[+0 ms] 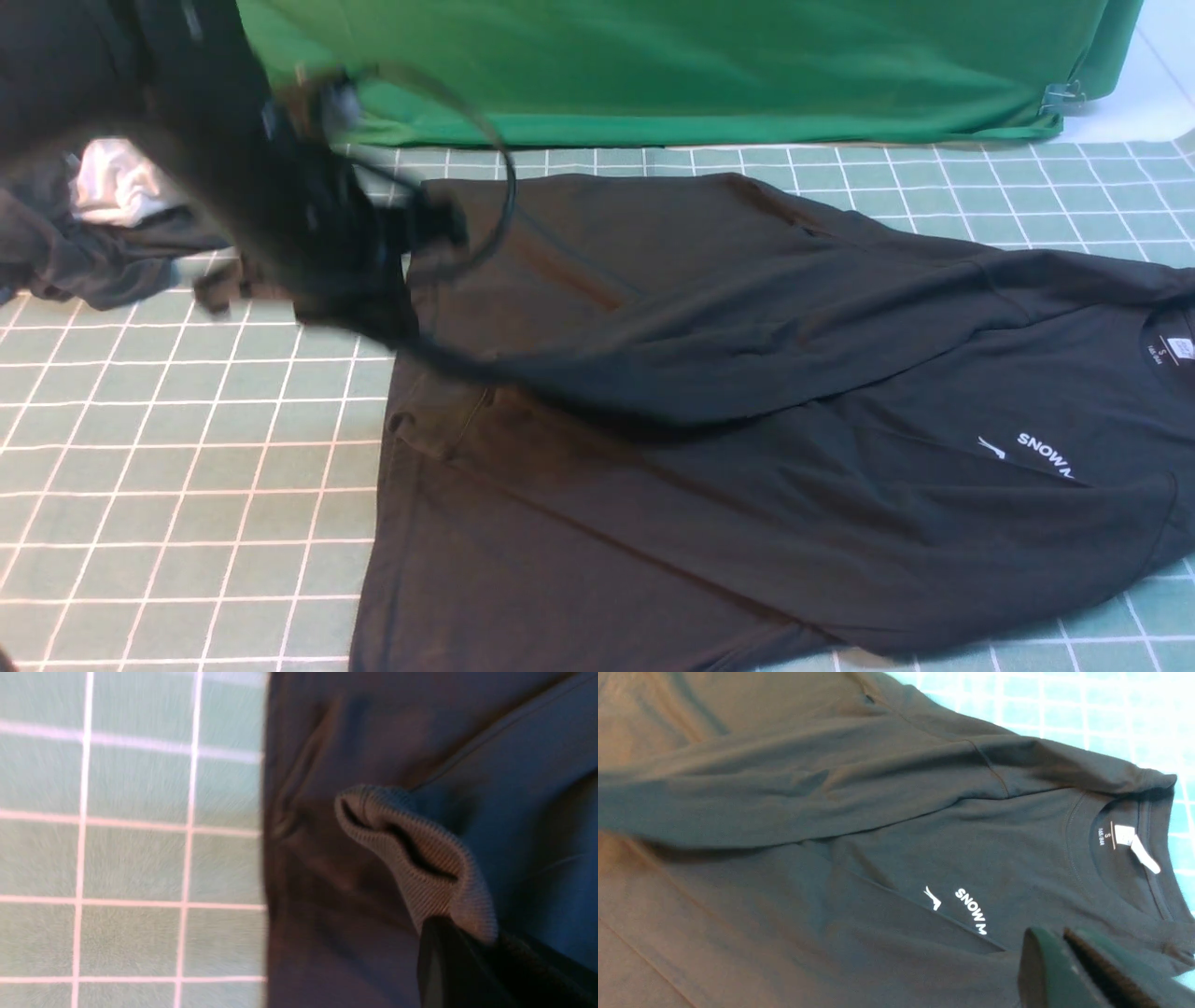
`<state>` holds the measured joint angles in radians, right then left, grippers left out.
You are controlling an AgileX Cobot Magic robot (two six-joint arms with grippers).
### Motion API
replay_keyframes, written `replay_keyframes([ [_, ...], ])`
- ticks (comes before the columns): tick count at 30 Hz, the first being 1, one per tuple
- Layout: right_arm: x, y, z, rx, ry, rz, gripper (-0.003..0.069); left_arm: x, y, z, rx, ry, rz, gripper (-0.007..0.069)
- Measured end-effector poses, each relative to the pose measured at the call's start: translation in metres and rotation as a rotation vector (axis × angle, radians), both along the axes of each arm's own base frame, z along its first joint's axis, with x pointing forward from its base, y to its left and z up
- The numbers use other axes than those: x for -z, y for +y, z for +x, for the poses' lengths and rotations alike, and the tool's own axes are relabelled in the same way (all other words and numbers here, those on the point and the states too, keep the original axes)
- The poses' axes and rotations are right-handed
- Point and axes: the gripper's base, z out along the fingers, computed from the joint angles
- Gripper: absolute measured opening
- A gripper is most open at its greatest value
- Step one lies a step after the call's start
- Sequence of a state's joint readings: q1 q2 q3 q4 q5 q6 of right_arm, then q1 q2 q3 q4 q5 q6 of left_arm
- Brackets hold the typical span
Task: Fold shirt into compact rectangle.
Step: 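Fold the left side of the dark shirt inward over its body with the left gripper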
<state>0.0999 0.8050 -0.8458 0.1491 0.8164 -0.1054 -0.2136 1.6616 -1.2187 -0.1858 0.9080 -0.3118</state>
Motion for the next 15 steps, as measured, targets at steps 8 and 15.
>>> replay_keyframes([
  [8, -0.001, 0.000, 0.001, 0.002, -0.011, 0.000, 0.0039, 0.075, 0.006, -0.022, -0.029, 0.074, 0.040, 0.0079],
  [15, -0.001, 0.000, 0.001, 0.002, -0.012, 0.001, 0.0040, 0.070, 0.006, -0.024, -0.012, 0.126, 0.051, 0.0260],
])
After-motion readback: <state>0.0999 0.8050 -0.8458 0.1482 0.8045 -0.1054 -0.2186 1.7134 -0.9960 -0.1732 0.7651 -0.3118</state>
